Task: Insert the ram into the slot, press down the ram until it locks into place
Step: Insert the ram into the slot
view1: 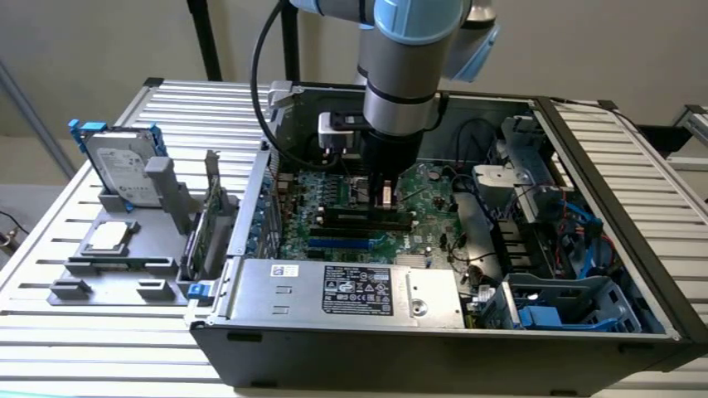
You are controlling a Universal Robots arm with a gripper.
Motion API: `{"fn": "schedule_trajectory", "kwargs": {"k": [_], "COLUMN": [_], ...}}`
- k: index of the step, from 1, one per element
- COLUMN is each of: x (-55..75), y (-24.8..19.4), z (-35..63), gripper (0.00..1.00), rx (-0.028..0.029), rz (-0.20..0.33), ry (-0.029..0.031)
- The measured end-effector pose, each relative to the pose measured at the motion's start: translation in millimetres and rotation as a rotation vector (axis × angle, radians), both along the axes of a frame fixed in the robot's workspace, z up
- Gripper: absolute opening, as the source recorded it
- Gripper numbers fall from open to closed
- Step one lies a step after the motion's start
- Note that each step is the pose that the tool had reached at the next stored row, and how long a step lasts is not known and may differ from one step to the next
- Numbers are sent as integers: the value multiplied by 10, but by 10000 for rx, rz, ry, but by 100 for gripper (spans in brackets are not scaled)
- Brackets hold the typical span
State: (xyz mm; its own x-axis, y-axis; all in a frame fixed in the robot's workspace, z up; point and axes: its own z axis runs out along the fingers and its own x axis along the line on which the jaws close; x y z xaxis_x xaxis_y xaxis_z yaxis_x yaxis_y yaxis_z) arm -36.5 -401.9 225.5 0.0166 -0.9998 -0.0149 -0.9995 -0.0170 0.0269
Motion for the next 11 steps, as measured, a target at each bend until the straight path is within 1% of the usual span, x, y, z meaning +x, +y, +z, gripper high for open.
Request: {"fn": "schedule_trajectory", "kwargs": {"k": [11], "x": [3], "y": [5], "z": [-16], "gripper": [13], "rx": [2], "rz": [-12], "ry": [-1]}}
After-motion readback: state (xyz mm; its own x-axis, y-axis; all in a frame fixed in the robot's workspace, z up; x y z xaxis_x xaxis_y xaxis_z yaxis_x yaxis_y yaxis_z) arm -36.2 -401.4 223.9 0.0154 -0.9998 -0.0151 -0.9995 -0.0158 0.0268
